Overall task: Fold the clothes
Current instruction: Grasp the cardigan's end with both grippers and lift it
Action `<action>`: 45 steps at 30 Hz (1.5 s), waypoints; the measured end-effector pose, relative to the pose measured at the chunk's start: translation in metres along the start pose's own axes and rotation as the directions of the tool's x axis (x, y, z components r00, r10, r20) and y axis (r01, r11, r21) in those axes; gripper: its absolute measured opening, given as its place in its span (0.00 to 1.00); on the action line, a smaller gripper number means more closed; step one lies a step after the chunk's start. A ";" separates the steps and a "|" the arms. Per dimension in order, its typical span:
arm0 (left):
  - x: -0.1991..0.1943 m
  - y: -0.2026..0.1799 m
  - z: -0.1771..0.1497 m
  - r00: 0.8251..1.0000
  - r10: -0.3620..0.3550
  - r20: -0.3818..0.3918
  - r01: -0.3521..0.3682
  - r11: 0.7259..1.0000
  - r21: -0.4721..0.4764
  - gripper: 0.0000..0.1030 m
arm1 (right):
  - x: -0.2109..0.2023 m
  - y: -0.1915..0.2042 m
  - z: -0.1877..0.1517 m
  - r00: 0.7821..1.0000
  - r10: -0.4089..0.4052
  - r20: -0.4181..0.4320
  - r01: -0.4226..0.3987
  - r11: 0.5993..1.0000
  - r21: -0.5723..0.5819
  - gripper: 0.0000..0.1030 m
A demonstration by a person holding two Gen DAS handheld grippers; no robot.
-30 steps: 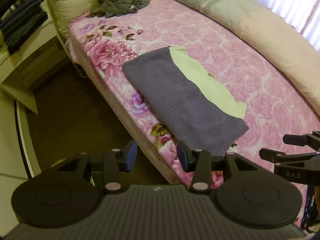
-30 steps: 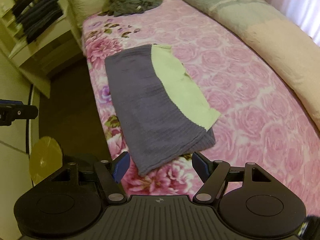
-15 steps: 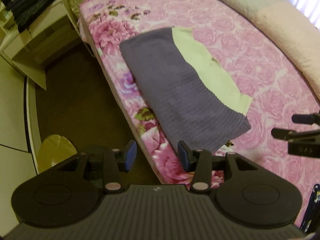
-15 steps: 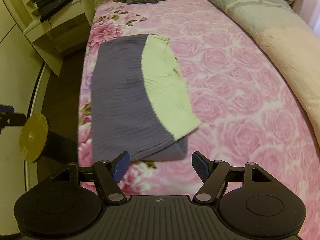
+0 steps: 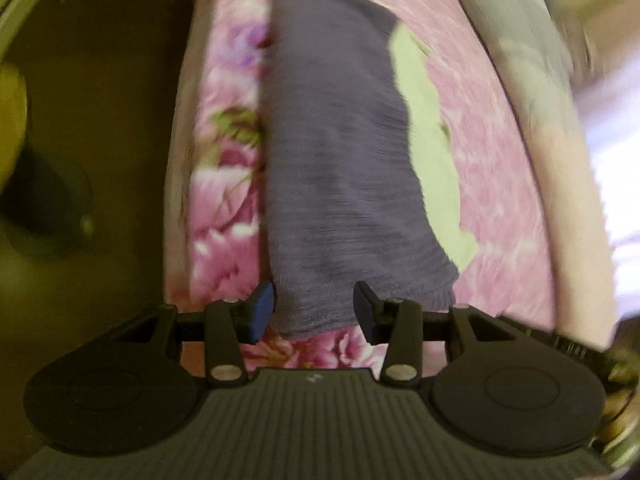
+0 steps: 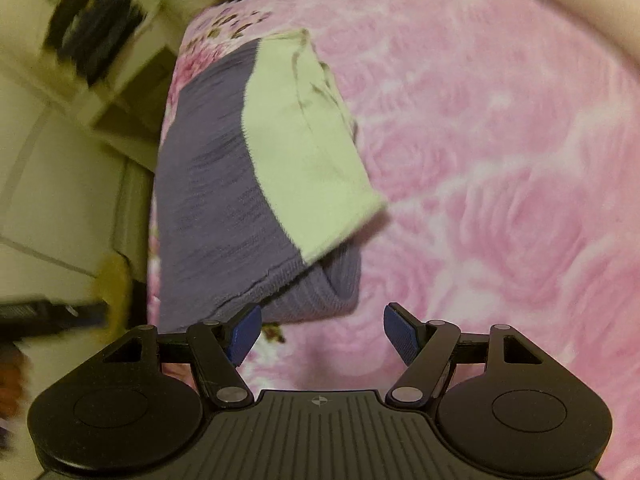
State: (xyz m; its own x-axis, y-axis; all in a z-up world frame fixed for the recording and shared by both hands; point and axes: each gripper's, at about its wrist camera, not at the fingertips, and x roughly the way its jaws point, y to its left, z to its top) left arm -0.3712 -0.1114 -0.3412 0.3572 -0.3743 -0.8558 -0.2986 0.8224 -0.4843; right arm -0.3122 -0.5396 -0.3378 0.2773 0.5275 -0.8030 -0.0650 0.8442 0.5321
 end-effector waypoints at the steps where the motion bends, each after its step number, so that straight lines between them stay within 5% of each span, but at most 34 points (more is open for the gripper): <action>1: 0.004 0.014 -0.001 0.999 -0.030 0.015 0.030 0.998 -0.054 0.33 | 0.003 -0.014 -0.001 0.999 0.053 -0.003 -0.052 0.997 0.055 0.70; 5: 0.023 0.040 -0.004 0.991 -0.115 0.064 0.123 0.984 -0.128 0.32 | 0.014 -0.055 -0.002 0.975 0.224 0.011 -0.221 0.950 0.220 0.70; 12: 0.063 0.057 -0.007 0.970 -0.223 0.100 0.239 0.952 -0.193 0.34 | 0.044 -0.099 0.017 0.922 0.384 0.045 -0.373 0.855 0.361 0.70; 15: 0.077 0.066 -0.008 0.959 -0.263 0.109 0.283 0.927 -0.245 0.34 | 0.061 -0.104 0.032 0.921 0.390 0.010 -0.368 0.860 0.354 0.69; 22: 0.099 0.082 -0.004 0.913 -0.389 0.119 0.406 0.856 -0.319 0.34 | 0.088 -0.100 0.068 0.880 0.465 -0.093 -0.422 0.857 0.296 0.69; 30: 0.117 0.092 -0.006 0.870 -0.482 0.101 0.485 0.801 -0.352 0.30 | 0.123 -0.074 0.091 0.808 0.505 -0.302 -0.486 0.862 0.142 0.68; 33: 0.120 0.092 -0.005 0.867 -0.488 0.101 0.489 0.795 -0.357 0.29 | 0.125 -0.078 0.090 0.806 0.501 -0.314 -0.481 0.865 0.144 0.56; 37: 0.127 0.084 0.004 0.865 -0.496 0.079 0.490 0.800 -0.347 0.29 | 0.132 -0.078 0.089 0.801 0.527 -0.283 -0.496 0.850 0.180 0.53; 39: 0.127 0.081 0.009 0.866 -0.496 0.065 0.488 0.809 -0.329 0.26 | 0.140 -0.073 0.086 0.800 0.533 -0.275 -0.498 0.846 0.191 0.32; 45: 0.113 0.070 0.013 0.868 -0.492 0.068 0.493 0.839 -0.231 0.11 | 0.127 -0.073 0.072 0.801 0.558 -0.219 -0.523 0.829 0.198 0.23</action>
State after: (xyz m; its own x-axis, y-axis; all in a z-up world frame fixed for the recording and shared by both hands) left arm -0.3401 -0.0904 -0.4698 0.5166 -0.7004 -0.4925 -0.2788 0.4062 -0.8702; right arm -0.2030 -0.5413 -0.4589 -0.0243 0.9140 -0.4051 -0.0087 0.4050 0.9143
